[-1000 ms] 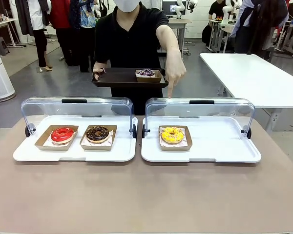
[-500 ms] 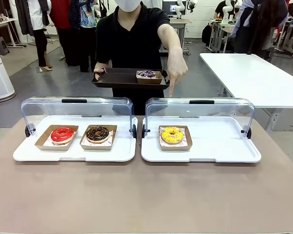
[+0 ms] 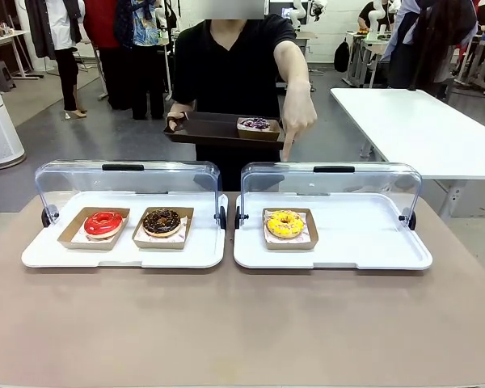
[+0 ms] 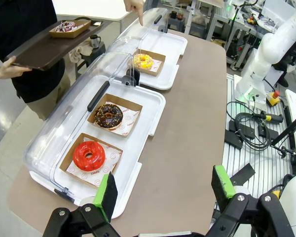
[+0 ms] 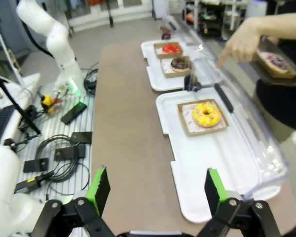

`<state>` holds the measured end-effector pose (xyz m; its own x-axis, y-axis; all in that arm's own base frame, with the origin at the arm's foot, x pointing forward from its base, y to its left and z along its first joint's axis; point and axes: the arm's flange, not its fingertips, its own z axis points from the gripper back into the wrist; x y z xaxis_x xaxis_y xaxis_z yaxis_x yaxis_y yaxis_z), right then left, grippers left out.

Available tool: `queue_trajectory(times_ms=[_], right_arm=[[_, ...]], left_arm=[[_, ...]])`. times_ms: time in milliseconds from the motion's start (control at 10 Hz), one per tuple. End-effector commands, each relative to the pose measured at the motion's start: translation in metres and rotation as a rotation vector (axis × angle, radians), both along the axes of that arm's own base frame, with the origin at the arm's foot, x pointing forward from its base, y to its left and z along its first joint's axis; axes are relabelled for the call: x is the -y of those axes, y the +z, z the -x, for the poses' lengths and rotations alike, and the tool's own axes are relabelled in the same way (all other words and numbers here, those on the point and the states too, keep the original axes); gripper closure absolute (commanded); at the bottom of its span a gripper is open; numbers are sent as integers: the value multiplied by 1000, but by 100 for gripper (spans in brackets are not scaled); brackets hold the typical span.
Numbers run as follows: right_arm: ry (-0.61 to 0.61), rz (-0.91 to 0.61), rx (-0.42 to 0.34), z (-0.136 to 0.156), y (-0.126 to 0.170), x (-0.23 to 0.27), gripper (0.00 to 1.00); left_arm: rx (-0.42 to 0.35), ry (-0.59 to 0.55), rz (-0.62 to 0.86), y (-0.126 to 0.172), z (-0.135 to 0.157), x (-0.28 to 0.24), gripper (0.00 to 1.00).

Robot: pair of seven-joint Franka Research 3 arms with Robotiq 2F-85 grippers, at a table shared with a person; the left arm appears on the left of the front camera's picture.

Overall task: Provide the desired donut to the person.
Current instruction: Pick up and lift the Paper togo box containing the Donut pointed at by the person.

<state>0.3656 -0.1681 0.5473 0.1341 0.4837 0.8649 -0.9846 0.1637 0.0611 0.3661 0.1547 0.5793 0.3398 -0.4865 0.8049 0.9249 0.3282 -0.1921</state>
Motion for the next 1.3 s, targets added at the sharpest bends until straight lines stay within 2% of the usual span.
queue_trajectory(times_ms=[0, 300, 700, 900, 1200], right_arm=[[81, 97, 11, 14, 13, -54, 0], [138, 314, 74, 25, 34, -154, 0], [102, 637, 93, 11, -6, -259, 0], [57, 745, 10, -10, -34, -290, 0], [0, 804, -92, -29, -60, -297, 0]], left_arm=[[4, -2, 4, 1, 1, 1, 0], [4, -2, 4, 1, 1, 1, 0], [4, -2, 4, 1, 1, 1, 0], [4, -2, 4, 1, 1, 1, 0], [4, -2, 4, 1, 1, 1, 0]])
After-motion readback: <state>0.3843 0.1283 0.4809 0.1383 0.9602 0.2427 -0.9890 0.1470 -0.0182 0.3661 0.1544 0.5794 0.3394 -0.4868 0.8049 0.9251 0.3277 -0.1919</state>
